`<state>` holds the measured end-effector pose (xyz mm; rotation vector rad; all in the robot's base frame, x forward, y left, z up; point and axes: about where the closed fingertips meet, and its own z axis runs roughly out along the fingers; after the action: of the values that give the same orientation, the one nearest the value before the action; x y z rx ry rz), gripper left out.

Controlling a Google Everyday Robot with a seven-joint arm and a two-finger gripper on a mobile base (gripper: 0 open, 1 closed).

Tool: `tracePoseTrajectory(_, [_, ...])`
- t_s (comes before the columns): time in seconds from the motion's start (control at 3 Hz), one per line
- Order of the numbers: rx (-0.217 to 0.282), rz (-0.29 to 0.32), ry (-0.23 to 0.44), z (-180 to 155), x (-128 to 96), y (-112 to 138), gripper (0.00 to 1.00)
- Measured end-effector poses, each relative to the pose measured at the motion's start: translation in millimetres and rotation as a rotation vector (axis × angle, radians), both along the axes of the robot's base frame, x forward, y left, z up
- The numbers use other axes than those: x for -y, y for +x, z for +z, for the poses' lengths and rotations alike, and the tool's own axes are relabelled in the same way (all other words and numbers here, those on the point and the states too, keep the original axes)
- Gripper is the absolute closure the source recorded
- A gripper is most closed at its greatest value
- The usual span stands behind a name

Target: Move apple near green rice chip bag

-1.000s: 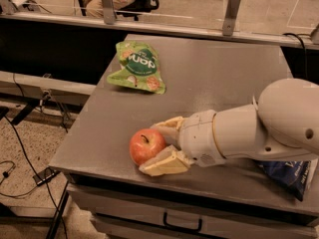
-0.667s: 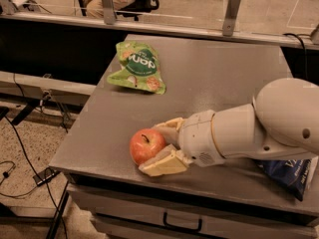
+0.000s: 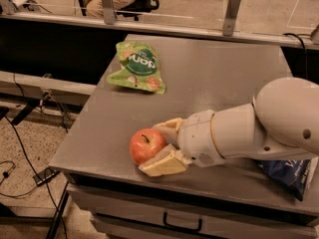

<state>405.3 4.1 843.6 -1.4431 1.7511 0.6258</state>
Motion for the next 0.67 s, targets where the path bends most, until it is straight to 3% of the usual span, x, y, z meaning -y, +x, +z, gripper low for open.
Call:
tracePoseTrajectory(0.33, [0.014, -0.004, -0.008, 4.6, 0.4, 2.6, 1.0])
tracePoseTrajectory(0.67, [0.04, -0.018, -0.023, 13.0, 4.2, 11.1, 1.0])
